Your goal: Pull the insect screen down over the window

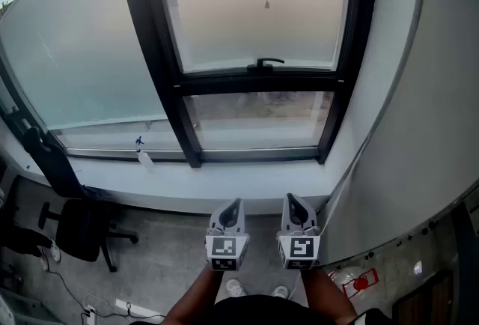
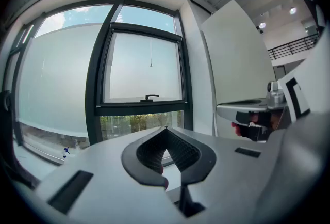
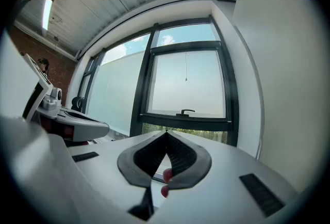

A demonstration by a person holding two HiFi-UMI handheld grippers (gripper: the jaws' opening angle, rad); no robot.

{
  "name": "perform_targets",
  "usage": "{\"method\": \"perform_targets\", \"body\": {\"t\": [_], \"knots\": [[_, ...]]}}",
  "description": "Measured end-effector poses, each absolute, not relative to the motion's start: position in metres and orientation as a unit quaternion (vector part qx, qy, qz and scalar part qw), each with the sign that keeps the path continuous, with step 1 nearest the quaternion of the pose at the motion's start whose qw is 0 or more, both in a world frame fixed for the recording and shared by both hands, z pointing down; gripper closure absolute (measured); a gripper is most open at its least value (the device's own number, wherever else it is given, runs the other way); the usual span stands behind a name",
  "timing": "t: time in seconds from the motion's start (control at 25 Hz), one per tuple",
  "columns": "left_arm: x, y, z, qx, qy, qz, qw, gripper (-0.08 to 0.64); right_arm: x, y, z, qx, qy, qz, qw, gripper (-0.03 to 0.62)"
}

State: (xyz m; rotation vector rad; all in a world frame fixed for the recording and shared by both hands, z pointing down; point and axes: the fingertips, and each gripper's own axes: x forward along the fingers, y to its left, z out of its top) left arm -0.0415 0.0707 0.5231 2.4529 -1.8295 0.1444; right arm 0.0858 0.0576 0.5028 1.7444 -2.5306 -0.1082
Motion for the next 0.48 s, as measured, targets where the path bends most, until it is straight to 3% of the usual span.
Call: {"method": "perform_targets", "body": {"t": [0.48], "knots": [[-0.0477,0.0679,0.5291,0.800,-0.596,0.062,0.026,0.557,0.0790,0.0543,0.5041,0.547,-0.835,-0.052,0.023,0.589]]}}
